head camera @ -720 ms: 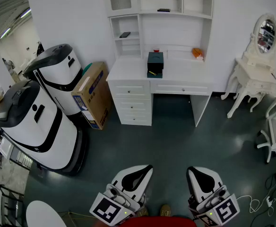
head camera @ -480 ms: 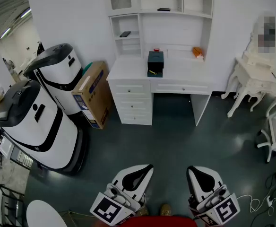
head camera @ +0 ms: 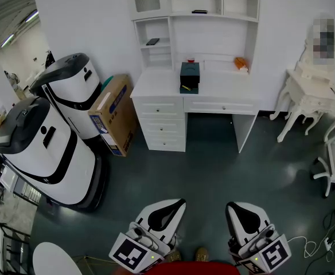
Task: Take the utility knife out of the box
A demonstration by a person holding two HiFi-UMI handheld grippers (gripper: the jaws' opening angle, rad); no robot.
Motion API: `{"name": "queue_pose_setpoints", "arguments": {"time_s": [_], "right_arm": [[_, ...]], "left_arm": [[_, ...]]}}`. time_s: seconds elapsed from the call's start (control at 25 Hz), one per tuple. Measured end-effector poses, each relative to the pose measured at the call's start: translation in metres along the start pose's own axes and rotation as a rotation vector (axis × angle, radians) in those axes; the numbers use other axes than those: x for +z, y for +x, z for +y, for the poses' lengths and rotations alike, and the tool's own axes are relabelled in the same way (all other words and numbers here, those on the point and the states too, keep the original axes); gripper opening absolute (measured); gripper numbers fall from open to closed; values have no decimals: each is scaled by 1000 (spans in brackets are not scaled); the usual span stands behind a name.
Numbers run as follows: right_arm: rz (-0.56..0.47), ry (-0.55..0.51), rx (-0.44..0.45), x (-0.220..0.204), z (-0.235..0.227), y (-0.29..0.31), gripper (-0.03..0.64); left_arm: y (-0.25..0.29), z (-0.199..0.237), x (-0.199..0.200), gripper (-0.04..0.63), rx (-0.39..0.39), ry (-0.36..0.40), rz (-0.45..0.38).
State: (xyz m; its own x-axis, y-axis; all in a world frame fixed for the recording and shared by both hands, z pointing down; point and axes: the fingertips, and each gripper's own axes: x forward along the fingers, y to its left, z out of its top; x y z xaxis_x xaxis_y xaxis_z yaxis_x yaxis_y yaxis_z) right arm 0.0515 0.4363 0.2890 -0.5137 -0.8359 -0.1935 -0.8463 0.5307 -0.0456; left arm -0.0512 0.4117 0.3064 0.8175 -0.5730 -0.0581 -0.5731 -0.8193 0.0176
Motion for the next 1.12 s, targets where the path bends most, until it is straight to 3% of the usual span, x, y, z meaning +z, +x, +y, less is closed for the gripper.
{"name": "queue_pose_setpoints", "arguments": {"time_s": [0.52,0.76,0.96,1.12], "right_arm": [[18,-17,37,3,-27,9,-2],[17,-13,62,4,-44,2,-2],[26,-9,83,2,-58,-5,-2],[27,-4,90,0,-64,-3,-2]], "left_arm": [[25,9,15,14,58,36,-81],[37,0,6,14,88,5,-17],[48,-1,15,14,131,27,-101],[52,-3,7,14,130,13,-60]]}}
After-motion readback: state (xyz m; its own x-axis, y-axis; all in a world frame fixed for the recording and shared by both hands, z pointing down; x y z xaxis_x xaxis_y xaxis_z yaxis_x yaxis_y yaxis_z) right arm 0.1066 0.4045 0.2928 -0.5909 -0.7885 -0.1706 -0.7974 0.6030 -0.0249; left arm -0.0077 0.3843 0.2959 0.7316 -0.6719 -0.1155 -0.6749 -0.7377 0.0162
